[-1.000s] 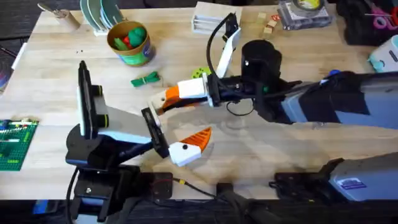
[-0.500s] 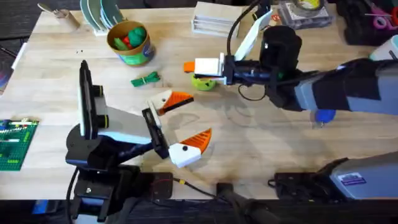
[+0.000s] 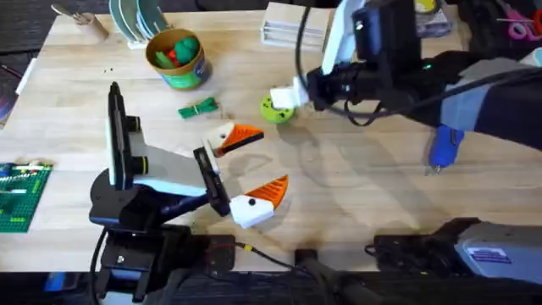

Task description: Pick up the gripper from the table and insert it into the empty holder that is missing its gripper. Then pick up a screw, insert it into the mounting hole, and use the screwdriver to tighten it. Finally, clean up the table by picking up the vegetable and placing it into the bucket.

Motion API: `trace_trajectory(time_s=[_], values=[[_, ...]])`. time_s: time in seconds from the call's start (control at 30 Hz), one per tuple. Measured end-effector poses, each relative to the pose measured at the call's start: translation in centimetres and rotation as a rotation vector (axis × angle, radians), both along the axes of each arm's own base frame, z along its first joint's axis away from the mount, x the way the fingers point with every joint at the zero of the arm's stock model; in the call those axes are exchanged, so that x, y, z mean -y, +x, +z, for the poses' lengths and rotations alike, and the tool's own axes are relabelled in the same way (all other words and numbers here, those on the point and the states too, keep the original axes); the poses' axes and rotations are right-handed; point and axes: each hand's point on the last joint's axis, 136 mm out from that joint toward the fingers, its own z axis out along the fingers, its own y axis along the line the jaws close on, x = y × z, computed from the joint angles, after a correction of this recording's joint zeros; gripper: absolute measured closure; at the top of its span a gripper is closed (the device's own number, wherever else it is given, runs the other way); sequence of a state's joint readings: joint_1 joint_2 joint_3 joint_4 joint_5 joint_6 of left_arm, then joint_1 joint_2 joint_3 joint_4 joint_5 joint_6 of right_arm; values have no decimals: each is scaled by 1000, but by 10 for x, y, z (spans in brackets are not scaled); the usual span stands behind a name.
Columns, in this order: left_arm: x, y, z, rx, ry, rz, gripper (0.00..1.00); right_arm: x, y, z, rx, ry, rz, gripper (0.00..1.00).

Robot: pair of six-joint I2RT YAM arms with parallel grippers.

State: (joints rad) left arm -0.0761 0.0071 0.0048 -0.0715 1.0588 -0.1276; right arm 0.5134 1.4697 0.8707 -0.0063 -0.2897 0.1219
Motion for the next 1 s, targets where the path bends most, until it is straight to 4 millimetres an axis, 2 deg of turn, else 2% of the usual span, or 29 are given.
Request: trace_trajectory(time_s=[0.17, 0.4, 0.6, 0.87, 1.0], values=[[0, 0, 0, 0, 0, 0, 7, -10, -10, -26, 53, -167, 59, 8], [0, 0, 0, 0, 0, 0, 7, -4, -7, -33, 60, -209, 47, 9], [0, 0, 0, 0, 0, 0, 8, 1, -16, -48, 41, -303, 47, 23], [0, 0, 0, 0, 0, 0, 8, -14, -23, -43, 65, -347, 96, 29], [0, 0, 0, 0, 0, 0, 8, -16, -20, -48, 25, -412, 105, 96]])
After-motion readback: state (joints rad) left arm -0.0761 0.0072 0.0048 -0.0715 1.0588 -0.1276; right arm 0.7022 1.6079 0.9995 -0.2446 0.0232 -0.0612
